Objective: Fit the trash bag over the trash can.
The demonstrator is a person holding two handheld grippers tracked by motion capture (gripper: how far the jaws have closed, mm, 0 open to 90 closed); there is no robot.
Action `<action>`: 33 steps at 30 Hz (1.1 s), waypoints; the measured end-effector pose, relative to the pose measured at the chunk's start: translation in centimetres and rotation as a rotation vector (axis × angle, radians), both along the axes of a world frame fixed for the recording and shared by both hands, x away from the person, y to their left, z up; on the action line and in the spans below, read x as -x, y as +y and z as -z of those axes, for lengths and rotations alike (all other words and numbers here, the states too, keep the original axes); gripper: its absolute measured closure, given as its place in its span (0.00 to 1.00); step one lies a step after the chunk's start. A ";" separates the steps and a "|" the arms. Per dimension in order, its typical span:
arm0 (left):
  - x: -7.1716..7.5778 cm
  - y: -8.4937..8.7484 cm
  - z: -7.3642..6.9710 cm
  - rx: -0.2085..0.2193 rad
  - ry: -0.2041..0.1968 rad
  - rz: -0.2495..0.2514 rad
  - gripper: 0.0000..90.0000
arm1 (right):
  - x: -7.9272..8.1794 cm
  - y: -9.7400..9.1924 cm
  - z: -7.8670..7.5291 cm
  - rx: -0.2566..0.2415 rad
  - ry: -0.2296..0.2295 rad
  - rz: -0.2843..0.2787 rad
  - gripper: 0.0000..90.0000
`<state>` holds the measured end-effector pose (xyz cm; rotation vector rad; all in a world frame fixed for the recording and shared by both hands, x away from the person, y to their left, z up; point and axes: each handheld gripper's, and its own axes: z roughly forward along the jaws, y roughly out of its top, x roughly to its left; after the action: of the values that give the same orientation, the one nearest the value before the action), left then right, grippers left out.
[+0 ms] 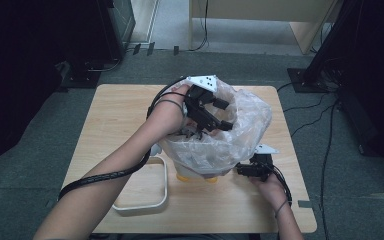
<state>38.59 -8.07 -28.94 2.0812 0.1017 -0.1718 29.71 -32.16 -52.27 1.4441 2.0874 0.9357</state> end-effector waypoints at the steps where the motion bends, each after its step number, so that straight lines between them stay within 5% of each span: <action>1: 0.0 -0.1 -0.1 -0.006 0.002 0.001 0.21 | 0.0 0.0 0.0 0.000 0.000 0.000 0.17; 9: 0.1 -0.2 -1.5 -0.029 0.058 -0.052 0.21 | 0.0 0.0 0.0 -0.001 0.001 -0.002 0.17; 15: 0.1 0.7 -3.9 -0.017 0.018 -0.074 0.21 | 0.0 0.0 0.0 0.000 0.000 -0.002 0.17; 23: 0.3 1.8 -6.2 0.115 0.064 -0.063 0.21 | 0.0 0.0 0.0 0.000 0.000 -0.002 0.17; 26: 0.4 1.8 -6.9 0.148 0.119 -0.072 0.21 | 0.0 0.0 0.0 0.000 0.000 -0.002 0.17; 29: 0.8 2.1 -8.0 0.164 0.090 -0.075 0.21 | 0.0 0.0 0.0 0.000 0.000 -0.002 0.17; 33: 1.1 2.6 -8.4 0.116 0.002 -0.073 0.21 | 0.0 0.0 0.0 0.000 0.001 -0.003 0.17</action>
<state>37.52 -5.44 -20.59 1.9587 0.1647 -0.1318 29.71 -32.16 -52.26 1.4421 2.0903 0.9365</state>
